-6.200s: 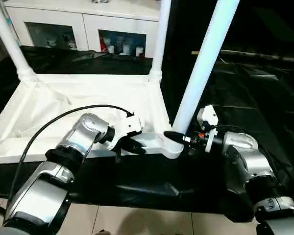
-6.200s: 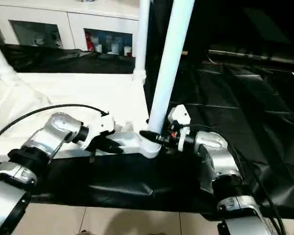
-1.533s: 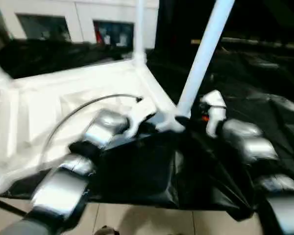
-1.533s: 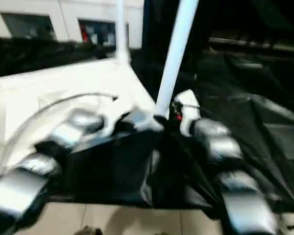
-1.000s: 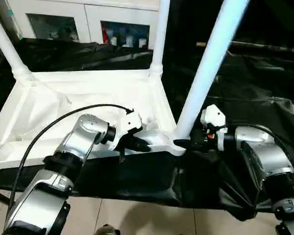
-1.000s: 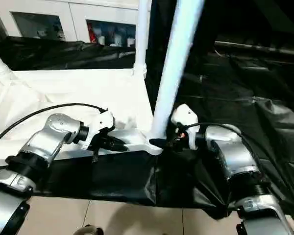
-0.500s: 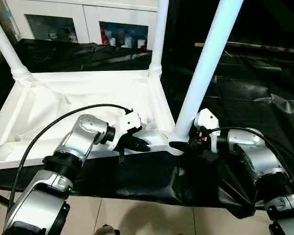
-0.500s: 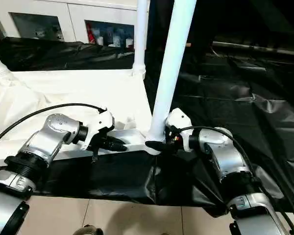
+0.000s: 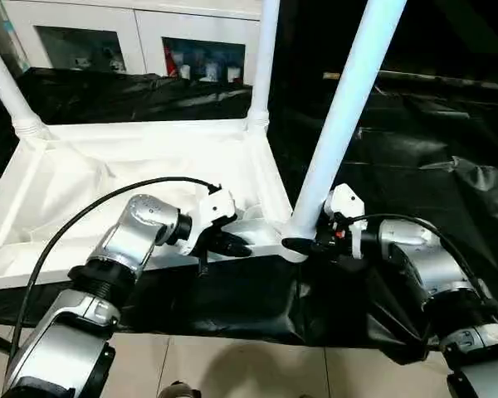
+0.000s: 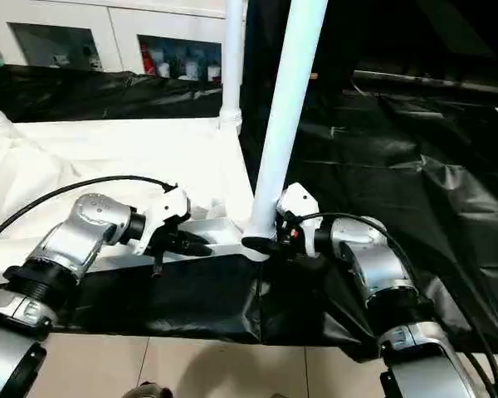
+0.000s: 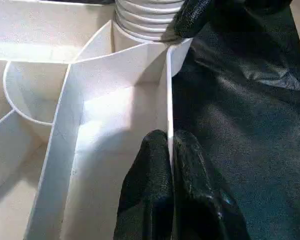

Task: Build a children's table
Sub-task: Rotate leg to tighten

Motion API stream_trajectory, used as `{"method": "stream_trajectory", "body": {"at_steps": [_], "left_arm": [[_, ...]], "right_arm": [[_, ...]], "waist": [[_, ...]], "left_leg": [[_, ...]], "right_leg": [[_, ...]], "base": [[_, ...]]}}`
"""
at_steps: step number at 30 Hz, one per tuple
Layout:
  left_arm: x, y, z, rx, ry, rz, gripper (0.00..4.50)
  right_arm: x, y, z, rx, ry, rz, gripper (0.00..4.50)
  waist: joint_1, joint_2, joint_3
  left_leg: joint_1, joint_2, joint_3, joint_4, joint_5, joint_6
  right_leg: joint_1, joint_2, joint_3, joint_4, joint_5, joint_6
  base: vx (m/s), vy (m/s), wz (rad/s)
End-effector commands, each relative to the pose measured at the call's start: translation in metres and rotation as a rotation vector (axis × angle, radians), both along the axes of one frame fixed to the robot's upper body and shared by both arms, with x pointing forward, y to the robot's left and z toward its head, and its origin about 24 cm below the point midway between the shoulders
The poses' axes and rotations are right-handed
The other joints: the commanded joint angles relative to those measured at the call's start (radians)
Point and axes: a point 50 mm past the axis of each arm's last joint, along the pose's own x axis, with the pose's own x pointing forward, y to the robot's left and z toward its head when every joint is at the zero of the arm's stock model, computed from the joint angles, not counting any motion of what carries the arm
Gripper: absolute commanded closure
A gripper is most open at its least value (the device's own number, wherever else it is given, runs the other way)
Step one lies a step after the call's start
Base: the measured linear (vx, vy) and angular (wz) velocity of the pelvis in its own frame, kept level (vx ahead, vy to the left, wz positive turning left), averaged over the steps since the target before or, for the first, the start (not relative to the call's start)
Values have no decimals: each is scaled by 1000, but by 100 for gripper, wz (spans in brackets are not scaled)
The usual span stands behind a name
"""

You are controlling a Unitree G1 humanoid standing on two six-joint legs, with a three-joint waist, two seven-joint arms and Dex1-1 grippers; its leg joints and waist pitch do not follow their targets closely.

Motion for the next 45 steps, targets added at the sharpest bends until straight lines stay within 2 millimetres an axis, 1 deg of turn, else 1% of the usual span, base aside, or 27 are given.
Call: {"method": "stream_trajectory", "body": {"at_steps": [1,4,5,6,7,8,9,10,11,12,13,15,17,18,19,21,25,27,29,30,31,33,35,39,42,43,45], "left_arm": [[-1,-14,5,-85,-21,-18,450],[6,-16,-1,-57,-39,99,450],[6,-16,-1,-57,-39,99,450],[12,-19,-2,-60,-57,175,450],[12,-19,-2,-60,-57,175,450],[20,-27,-6,-58,-72,310,450],[22,-30,-7,-57,-75,349,450],[22,-30,-7,-57,-75,349,450],[24,-34,-8,-55,-77,398,450],[26,-42,-10,-61,-67,451,450],[26,-42,-10,-61,-67,451,450],[29,-59,-10,-63,-67,517,450],[30,-65,-9,-63,-74,535,450],[31,-69,-8,-59,-93,528,450],[32,-71,-6,-55,-111,514,450],[32,-71,-5,-50,-123,502,450],[32,-66,-4,-44,-149,447,450],[32,-60,-6,-36,-145,435,450],[31,-58,-6,-41,-145,411,450],[30,-56,-5,-46,-146,386,450],[29,-54,-5,-50,-143,369,450],[25,-47,-5,-59,-119,295,450],[22,-43,-5,-73,-105,227,450],[13,-35,-2,-87,-68,84,450],[7,-31,0,-96,-32,12,450],[5,-30,1,-99,-20,-12,450],[4,-29,2,-104,-8,-35,450]], "right_arm": [[4,-6,-4,10,11,-107,173],[6,-5,-17,34,45,-268,174],[6,-5,-17,34,45,-268,174],[6,-3,-24,46,65,-343,175],[6,-3,-24,46,65,-343,175],[10,3,-35,50,88,-506,175],[11,5,-38,52,99,-558,175],[11,5,-38,52,99,-558,175],[12,8,-42,52,116,-630,175],[16,14,-45,50,126,-711,175],[16,14,-45,50,126,-711,175],[21,34,-46,80,156,-774,175],[22,42,-45,87,155,-774,175],[24,48,-43,96,142,-750,140],[25,52,-41,98,127,-728,140],[25,54,-38,101,112,-714,103],[30,50,-25,139,60,-668,71],[32,43,-12,173,18,-611,51],[31,39,-8,178,9,-573,26],[30,36,-5,177,2,-541,26],[28,32,-2,173,-5,-503,26],[20,17,5,141,-19,-374,26],[14,7,8,115,-24,-310,26],[11,-11,13,67,-31,-259,26],[10,-17,17,54,-29,-235,26],[10,-18,19,48,-27,-219,26],[9,-19,20,42,-20,-196,26]], "waist": [[2,-12,-77],[-4,-14,-76],[-4,-14,-76],[-5,-17,-77],[-5,-14,-74],[-6,-13,-75],[-9,-10,-72],[-7,-15,-73],[-6,-14,-71],[-7,-8,-69],[-13,-11,-63],[-11,-8,-66],[-13,-8,-68],[-12,-6,-68],[-13,-7,-66],[-12,-8,-66],[-13,-11,-68],[-16,-14,-71],[-17,-14,-72],[-18,-15,-73],[-18,-15,-73],[-13,-16,-73],[-12,-17,-72],[-11,-9,-70],[0,-7,-71],[1,-8,-72],[3,-6,-72]], "left_leg": [[18,45,-18,-55,-78,101],[18,43,-19,-57,-84,88],[19,43,-19,-58,-86,83],[19,42,-18,-57,-95,78],[21,42,-18,-59,-102,73],[22,42,-19,-59,-104,68],[25,42,-17,-62,-119,52],[24,41,-21,-63,-142,34],[24,41,-20,-65,-150,29],[27,40,-20,-67,-163,22],[28,38,-22,-71,-211,7],[34,38,-26,-73,-246,-10],[33,39,-27,-75,-250,-15],[36,38,-27,-76,-254,-11],[35,37,-25,-76,-269,-6],[34,37,-27,-77,-274,0],[30,37,-27,-77,-253,13],[23,36,-26,-74,-233,28],[21,36,-26,-72,-212,38],[19,35,-25,-69,-185,54],[19,35,-25,-69,-185,54],[19,35,-22,-65,-175,75],[14,36,-23,-65,-161,90],[25,43,-22,-68,-188,71],[34,46,-18,-69,-198,54],[30,46,-18,-69,-187,53],[29,47,-16,-68,-182,57]], "right_leg": [[58,-64,54,-56,12,-276],[58,-64,55,-59,-10,-271],[57,-64,56,-61,-18,-268],[59,-65,55,-62,-31,-264],[55,-64,57,-66,-46,-259],[56,-64,57,-66,-52,-256],[49,-63,58,-71,-79,-253],[55,-66,55,-75,-125,-238],[54,-64,58,-79,-149,-224],[48,-64,59,-81,-167,-222],[48,-64,59,-92,-240,-210],[46,-67,61,-101,-313,-182],[47,-65,62,-100,-296,-175],[44,-63,62,-100,-276,-175],[43,-62,63,-103,-280,-175],[45,-65,63,-106,-299,-167],[46,-64,63,-104,-282,-162],[52,-64,63,-99,-243,-170],[53,-64,63,-95,-214,-180],[53,-62,63,-92,-177,-192],[53,-62,63,-92,-177,-192],[55,-60,62,-91,-154,-193],[57,-60,62,-89,-138,-199],[46,-62,64,-92,-174,-226],[41,-61,66,-89,-153,-243],[45,-61,65,-84,-136,-246],[44,-60,65,-82,-115,-250]], "base": [[0,0,0],[0,0,0],[0,0,0],[0,0,0],[0,0,0],[0,0,0],[0,0,0],[0,0,0],[0,0,0],[0,0,0],[0,0,0],[0,0,0],[0,0,0],[0,0,0],[0,0,0],[0,0,0],[0,0,0],[0,0,0],[0,0,0],[0,0,0],[0,0,0],[0,0,0],[0,0,0],[0,0,0],[0,0,0],[0,0,0],[0,0,0]]}}
